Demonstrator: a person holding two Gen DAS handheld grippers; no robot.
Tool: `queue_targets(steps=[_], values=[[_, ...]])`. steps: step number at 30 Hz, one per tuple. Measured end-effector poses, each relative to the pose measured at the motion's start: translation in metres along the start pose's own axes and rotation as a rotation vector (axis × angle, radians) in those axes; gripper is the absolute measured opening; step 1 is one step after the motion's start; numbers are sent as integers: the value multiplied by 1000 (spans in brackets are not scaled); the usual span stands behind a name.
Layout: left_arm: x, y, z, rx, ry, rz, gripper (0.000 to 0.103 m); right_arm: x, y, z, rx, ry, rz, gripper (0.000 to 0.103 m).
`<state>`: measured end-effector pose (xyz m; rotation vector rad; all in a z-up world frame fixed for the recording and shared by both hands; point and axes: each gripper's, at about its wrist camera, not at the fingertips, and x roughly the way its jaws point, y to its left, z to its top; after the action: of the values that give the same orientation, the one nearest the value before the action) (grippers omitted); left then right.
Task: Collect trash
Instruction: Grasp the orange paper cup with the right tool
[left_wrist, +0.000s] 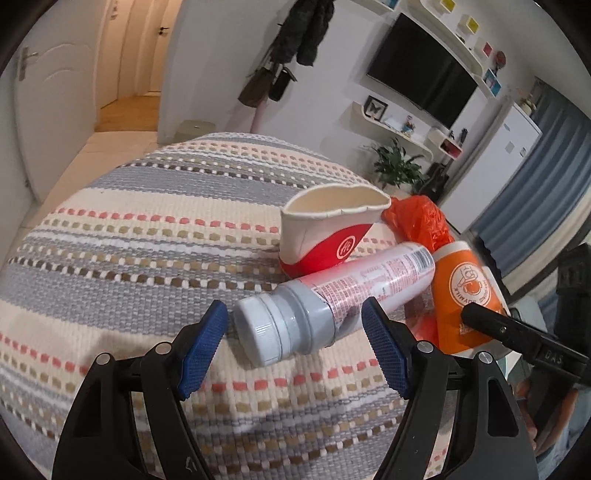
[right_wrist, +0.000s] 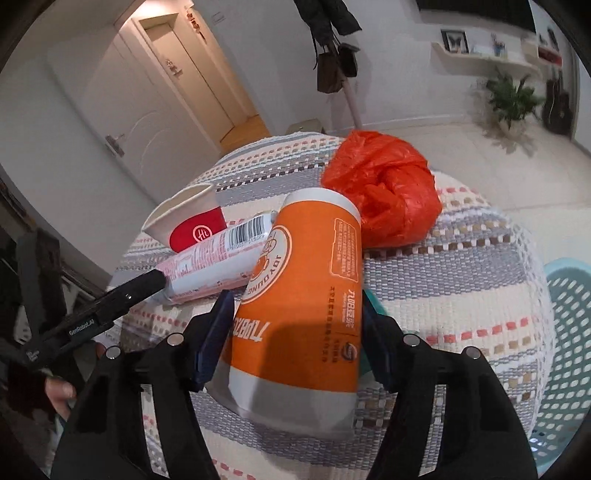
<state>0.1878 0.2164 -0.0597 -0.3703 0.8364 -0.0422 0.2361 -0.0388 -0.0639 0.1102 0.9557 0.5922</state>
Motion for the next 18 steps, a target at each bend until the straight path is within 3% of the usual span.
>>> queue_targets(steps=[7,12,18], values=[[9,-6,1,49,11,-22,72,-8,18,-14,-64,-26,-75,60],[-1,-21,-12,105,23,-91,66,-20,16,-21,-54,-37,-68,57],[-15,-55,-37,302,54,-128,66,-38,9,-31,-49,-62,-96,56]])
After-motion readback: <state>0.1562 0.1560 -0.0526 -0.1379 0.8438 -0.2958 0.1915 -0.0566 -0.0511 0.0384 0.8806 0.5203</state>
